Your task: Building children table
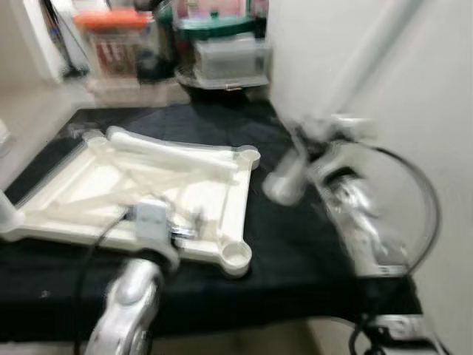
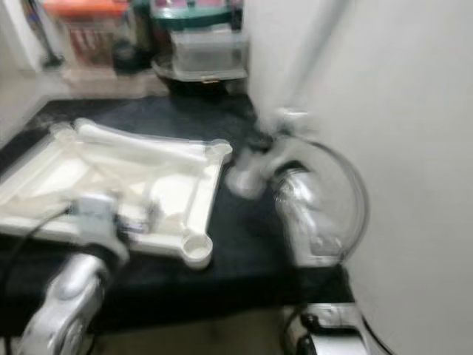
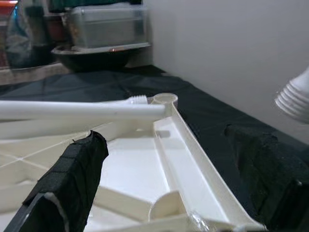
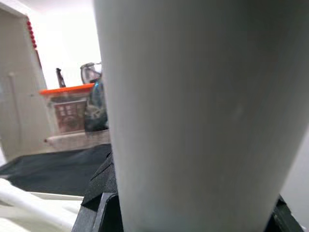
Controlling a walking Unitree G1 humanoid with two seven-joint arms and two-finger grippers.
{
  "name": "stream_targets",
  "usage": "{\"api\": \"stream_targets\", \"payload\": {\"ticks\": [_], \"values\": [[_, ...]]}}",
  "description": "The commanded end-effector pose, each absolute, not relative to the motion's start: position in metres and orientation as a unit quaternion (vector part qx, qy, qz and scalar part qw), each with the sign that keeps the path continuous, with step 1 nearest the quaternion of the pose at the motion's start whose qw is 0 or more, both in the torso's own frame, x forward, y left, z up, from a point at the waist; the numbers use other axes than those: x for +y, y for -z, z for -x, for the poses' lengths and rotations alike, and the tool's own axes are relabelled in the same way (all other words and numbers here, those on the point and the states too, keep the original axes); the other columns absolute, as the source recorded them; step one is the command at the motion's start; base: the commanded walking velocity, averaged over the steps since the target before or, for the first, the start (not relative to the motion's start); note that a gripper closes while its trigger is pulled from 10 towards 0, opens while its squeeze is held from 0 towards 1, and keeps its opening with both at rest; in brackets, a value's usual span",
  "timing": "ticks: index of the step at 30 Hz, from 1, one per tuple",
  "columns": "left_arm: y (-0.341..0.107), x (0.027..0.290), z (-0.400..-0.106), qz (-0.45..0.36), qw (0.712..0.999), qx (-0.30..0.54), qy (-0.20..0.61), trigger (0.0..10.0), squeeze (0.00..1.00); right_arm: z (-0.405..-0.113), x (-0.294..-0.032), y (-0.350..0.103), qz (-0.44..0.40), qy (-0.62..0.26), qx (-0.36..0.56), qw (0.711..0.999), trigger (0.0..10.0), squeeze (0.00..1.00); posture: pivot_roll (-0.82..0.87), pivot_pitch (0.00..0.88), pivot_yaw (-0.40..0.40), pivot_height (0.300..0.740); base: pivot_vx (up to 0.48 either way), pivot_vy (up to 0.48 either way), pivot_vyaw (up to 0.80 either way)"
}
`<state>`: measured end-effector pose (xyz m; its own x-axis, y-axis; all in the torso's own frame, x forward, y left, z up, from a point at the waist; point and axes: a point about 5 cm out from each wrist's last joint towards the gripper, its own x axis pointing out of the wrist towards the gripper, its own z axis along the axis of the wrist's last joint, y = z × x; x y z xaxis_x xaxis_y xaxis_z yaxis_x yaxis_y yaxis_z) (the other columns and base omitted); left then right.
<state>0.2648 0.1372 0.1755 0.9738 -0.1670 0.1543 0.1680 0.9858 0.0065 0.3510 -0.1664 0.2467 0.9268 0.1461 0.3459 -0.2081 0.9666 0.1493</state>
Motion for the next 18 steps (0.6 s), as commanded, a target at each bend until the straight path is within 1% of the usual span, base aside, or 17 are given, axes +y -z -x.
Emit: {"api": "stream_targets", "payload": {"ticks": [1,3,5,6,7,9,11,12,14,15,17,18], "values": [[-0.168,0.147,-0.262,-0.005,0.996,-0.062,0.065,10.0,0.00,-0.351,-0.149,-0.252,-0.097,-0.128,-0.177,0.971,10.0,0.00,0.06,0.024,-0.042,0.740,0.000,0.000,0.00],[-0.169,0.147,-0.263,-0.004,0.996,-0.063,0.064,10.0,0.00,-0.352,-0.144,-0.252,-0.098,-0.154,-0.171,0.968,10.0,0.00,0.06,0.026,-0.042,0.740,0.000,0.000,0.00],[-0.169,0.147,-0.263,-0.004,0.996,-0.063,0.064,10.0,0.00,-0.352,-0.144,-0.252,-0.098,-0.154,-0.171,0.968,10.0,0.00,0.06,0.026,-0.042,0.740,0.000,0.000,0.00],[-0.169,0.146,-0.262,-0.005,0.996,-0.063,0.064,10.0,0.00,-0.353,-0.141,-0.252,-0.108,-0.181,-0.162,0.964,10.0,0.00,0.06,0.028,-0.045,0.740,0.000,0.000,0.00],[-0.169,0.146,-0.262,-0.005,0.996,-0.063,0.064,10.0,0.00,-0.353,-0.141,-0.252,-0.108,-0.181,-0.162,0.964,10.0,0.00,0.06,0.028,-0.045,0.740,0.000,0.000,0.00],[-0.168,0.144,-0.260,-0.005,0.996,-0.062,0.067,10.0,0.00,-0.356,-0.138,-0.251,-0.116,-0.233,-0.141,0.955,10.0,0.00,0.06,0.034,-0.045,0.740,0.000,0.000,0.00],[-0.165,0.141,-0.255,0.002,0.995,-0.053,0.084,10.0,0.00,-0.366,-0.142,-0.249,-0.100,-0.284,-0.103,0.948,10.0,0.00,0.07,0.041,-0.052,0.740,0.000,0.000,0.00],[-0.165,0.141,-0.255,0.002,0.995,-0.053,0.084,10.0,0.00,-0.366,-0.142,-0.249,-0.100,-0.284,-0.103,0.948,10.0,0.00,0.07,0.041,-0.052,0.740,0.000,0.000,0.00],[-0.162,0.136,-0.248,0.012,0.993,-0.044,0.110,10.0,0.00,-0.372,-0.147,-0.251,-0.097,-0.320,-0.081,0.939,10.0,0.00,0.07,0.048,-0.054,0.740,0.000,0.000,0.00],[-0.162,0.136,-0.248,0.012,0.993,-0.044,0.110,10.0,0.00,-0.372,-0.147,-0.251,-0.097,-0.320,-0.081,0.939,10.0,0.00,0.07,0.048,-0.054,0.740,0.000,0.000,0.00],[-0.159,0.126,-0.236,0.032,0.987,-0.029,0.155,10.0,0.00,-0.373,-0.146,-0.254,-0.101,-0.386,-0.064,0.915,10.0,0.00,0.08,0.075,-0.062,0.740,0.000,0.000,0.00],[-0.159,0.126,-0.236,0.032,0.987,-0.029,0.155,10.0,0.00,-0.373,-0.146,-0.254,-0.101,-0.386,-0.064,0.915,10.0,0.00,0.08,0.075,-0.062,0.740,0.000,0.000,0.00]]}}
